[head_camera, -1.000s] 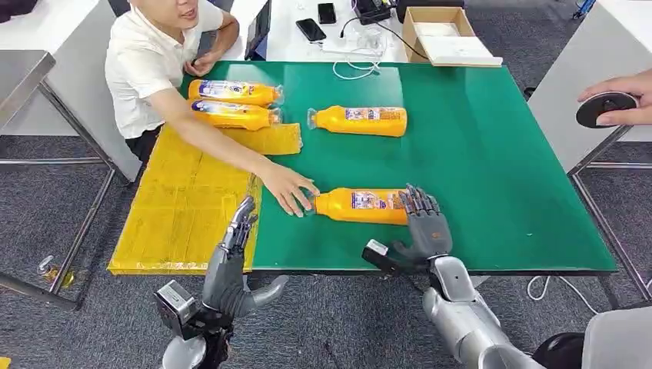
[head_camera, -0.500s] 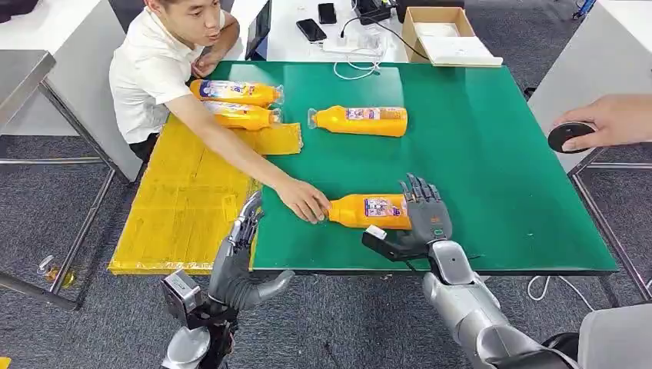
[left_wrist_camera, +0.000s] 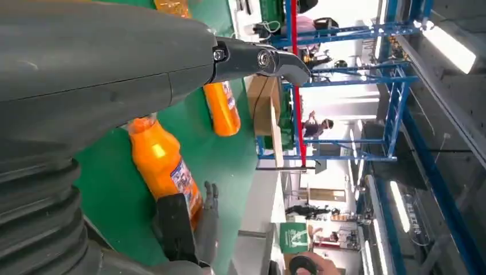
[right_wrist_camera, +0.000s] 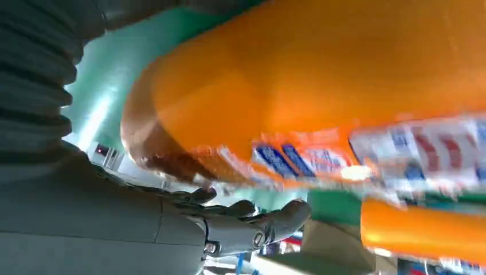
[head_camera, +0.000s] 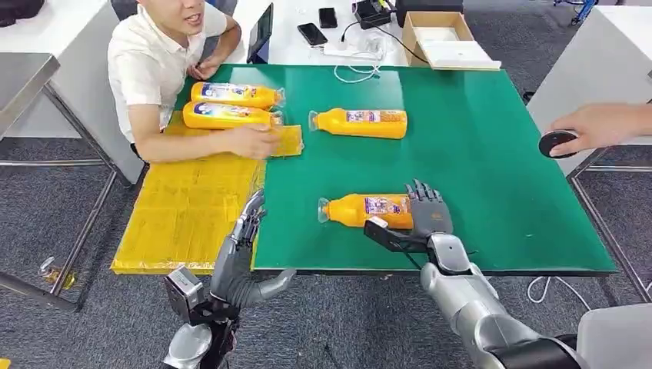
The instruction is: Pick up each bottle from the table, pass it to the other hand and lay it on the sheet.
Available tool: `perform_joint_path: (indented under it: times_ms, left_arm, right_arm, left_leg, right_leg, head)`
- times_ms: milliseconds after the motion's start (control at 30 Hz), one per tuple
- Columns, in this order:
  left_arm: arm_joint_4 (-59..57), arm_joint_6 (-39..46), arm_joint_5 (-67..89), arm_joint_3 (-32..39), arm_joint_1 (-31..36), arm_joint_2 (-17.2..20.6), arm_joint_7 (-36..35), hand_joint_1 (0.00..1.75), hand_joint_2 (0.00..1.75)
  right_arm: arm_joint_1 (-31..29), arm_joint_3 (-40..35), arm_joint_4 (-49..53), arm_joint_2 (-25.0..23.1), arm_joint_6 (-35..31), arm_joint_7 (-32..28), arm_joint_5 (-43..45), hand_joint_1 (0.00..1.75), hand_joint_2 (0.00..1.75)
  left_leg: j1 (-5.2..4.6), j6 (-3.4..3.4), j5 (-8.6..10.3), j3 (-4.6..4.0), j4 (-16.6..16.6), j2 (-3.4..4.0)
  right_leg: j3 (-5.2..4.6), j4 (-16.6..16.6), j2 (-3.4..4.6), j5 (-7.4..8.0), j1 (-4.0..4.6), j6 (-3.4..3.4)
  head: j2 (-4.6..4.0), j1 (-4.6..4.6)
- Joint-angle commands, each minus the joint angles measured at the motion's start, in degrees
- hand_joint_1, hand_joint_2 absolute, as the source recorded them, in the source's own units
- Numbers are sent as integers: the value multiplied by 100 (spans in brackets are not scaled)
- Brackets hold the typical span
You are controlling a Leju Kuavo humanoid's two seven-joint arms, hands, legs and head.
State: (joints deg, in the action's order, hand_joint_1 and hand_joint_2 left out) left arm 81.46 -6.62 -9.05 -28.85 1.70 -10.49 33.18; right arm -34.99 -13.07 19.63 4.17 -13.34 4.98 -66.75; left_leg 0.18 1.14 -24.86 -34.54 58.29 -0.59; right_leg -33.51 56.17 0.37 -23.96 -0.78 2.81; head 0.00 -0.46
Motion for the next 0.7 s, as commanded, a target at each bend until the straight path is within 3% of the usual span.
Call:
perform_joint_path:
  times_ms: [33, 233, 500, 700]
  left_arm:
    - [-511, -57, -16, -201, 359, 97, -24, 0, 175]
    - [-590, -212, -113, -268, 467, 84, -19, 0, 175]
    - [-581, -224, -119, -274, 463, 91, -10, 0, 175]
    - [-516, -296, -164, -263, 404, 92, 7, 0, 175]
  right_arm:
    - [130, 108, -588, 250, 117, -50, -67, 168, 175]
    - [160, 172, -689, 384, 551, 74, -101, 173, 175]
    - [159, 204, -691, 377, 576, 89, -82, 175, 175]
    - [360, 631, -618, 342, 751, -351, 298, 175, 175]
  left_leg:
    - [3, -4, 13, 3, -9, -21]
    - [0, 12, 18, 10, -6, -25]
    - [0, 8, 22, 21, -14, -26]
    - [0, 12, 19, 30, -10, -27]
  right_leg:
    - [21, -15, -29, 7, 5, -8]
    - [63, -16, -30, 14, 2, 11]
    - [76, -31, -36, 17, 4, 3]
    - [83, -32, -33, 14, 3, 8]
  head:
    - [0, 0]
    - [0, 2]
    - [0, -2]
    - [0, -2]
